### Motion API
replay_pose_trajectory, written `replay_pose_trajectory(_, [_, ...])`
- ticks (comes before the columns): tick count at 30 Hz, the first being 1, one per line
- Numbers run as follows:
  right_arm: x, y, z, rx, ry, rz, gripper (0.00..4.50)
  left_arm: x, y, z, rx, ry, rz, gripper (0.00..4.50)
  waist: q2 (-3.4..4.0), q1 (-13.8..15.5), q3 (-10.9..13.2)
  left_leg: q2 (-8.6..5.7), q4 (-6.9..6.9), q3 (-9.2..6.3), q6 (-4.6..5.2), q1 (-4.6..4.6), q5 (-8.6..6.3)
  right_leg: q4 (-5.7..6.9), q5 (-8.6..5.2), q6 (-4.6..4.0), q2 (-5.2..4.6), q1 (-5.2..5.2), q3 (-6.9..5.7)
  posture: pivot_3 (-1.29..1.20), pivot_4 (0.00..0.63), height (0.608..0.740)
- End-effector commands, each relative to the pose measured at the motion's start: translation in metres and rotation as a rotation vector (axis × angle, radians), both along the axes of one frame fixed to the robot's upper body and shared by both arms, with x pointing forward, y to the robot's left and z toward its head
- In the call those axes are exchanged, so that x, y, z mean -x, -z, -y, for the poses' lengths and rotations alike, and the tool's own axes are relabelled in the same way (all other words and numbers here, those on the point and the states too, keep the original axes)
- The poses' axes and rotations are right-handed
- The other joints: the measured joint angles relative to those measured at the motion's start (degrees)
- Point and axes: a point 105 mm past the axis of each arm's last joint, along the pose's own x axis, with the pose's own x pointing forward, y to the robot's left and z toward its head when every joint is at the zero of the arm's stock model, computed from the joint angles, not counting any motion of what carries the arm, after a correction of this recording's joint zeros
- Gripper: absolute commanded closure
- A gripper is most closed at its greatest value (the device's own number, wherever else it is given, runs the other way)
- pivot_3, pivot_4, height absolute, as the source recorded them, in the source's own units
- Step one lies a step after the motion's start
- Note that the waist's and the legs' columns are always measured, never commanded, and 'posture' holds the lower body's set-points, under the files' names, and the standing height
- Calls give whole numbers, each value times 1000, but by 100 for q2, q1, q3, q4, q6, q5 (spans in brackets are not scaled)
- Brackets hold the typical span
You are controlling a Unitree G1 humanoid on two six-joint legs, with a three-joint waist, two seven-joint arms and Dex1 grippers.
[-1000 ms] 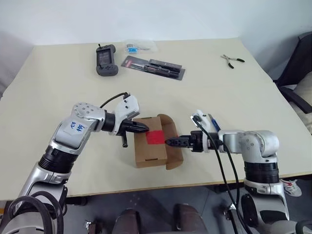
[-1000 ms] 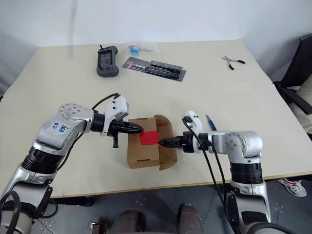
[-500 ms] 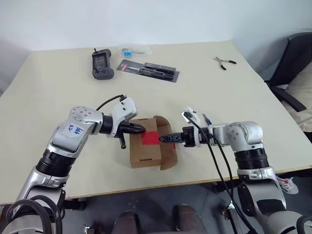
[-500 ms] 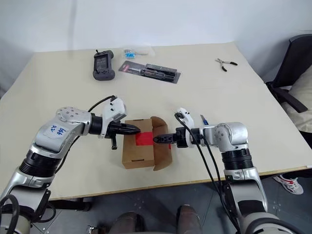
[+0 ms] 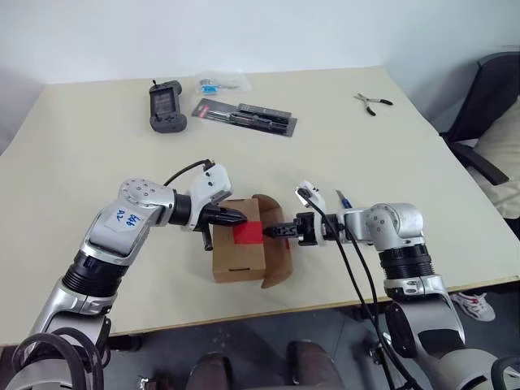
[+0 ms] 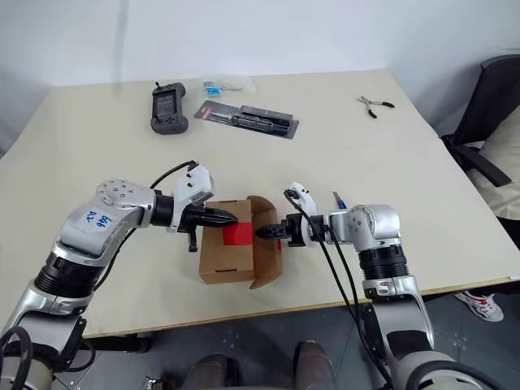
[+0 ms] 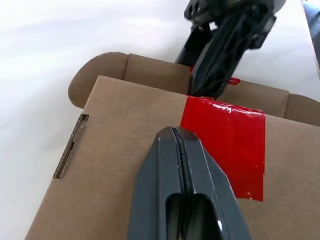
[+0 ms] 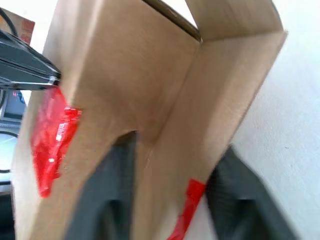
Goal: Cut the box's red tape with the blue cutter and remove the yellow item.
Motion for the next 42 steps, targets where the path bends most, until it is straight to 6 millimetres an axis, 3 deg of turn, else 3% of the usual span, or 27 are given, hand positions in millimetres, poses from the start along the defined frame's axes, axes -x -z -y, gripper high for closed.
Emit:
replay_pose_trajectory(1, [8, 7, -1, 19, -15, -51, 4122, -1, 18, -5, -42, -39, -55, 4500, -4, 14, -3, 0, -1, 0, 0, -1, 0, 0, 0, 0, 0, -1, -1, 0, 150, 740])
replay_pose_trajectory(2, [8, 6, 0, 22, -12, -48, 4445, -2, 18, -5, -42, -40, -55, 4500, -9, 29, -6, 0, -1, -1, 0, 0, 0, 0, 0, 0, 1, 0, -2, 0, 150, 740])
replay_pose_trajectory(3, [9, 3, 3, 34, -3, -44, 4481, -2, 18, -6, -42, -42, -55, 4500, -13, 42, -8, 0, -1, -1, 0, 0, 0, -2, 0, 0, 0, 1, -2, 0, 150, 740])
replay_pose_trajectory(9, [10, -12, 12, 69, 41, -23, 4481, -3, 17, -7, -37, -46, -51, 4500, -2, 77, -1, -1, -1, -2, 0, -18, -1, -18, 0, 0, -1, -7, -5, 0, 150, 740])
replay_pose_trajectory(16, [8, -56, 30, 54, 127, 144, 4481, -12, 6, -1, 54, -49, 26, 4500, 5, 220, 7, -10, 7, -3, -1, -111, 0, -8, 5, 10, -7, -100, -13, 0, 150, 740])
replay_pose_trajectory(24, [23, -79, 35, 68, 152, 237, 4481, -14, -1, 3, 117, -49, 55, 4500, 10, 214, 14, -9, 1, 0, -2, -115, 1, -21, 5, 10, -9, -101, -30, 0, 150, 740])
replay_pose_trajectory(30, [22, -98, 46, 144, 190, 272, 4481, -16, -9, 7, 155, -42, 77, 4500, 15, 218, 20, -8, 2, 2, -1, -116, 0, -23, 5, 10, -10, -100, -29, 0, 150, 740])
replay_pose_trajectory(35, [23, -120, 47, 200, 230, 275, 4481, -16, -13, 9, 183, -40, 85, 4500, 10, 207, 53, -7, 3, 3, 1, -120, 0, -32, 5, 10, -12, -101, -31, 0, 150, 740])
replay_pose_trajectory(38, [22, -135, 37, 200, 218, 320, 4481, -15, -12, 8, 186, -47, 83, 4500, 9, 189, 68, -5, 2, 6, 1, -127, -1, -36, 5, 10, -11, -108, -31, 0, 150, 740])
replay_pose_trajectory(42, [22, -131, 24, 201, 212, 323, 4481, -16, -10, 6, 189, -61, 83, 4500, 8, 209, 72, -2, 0, 9, 1, -130, -1, -35, 6, 10, -10, -114, -34, 0, 150, 740])
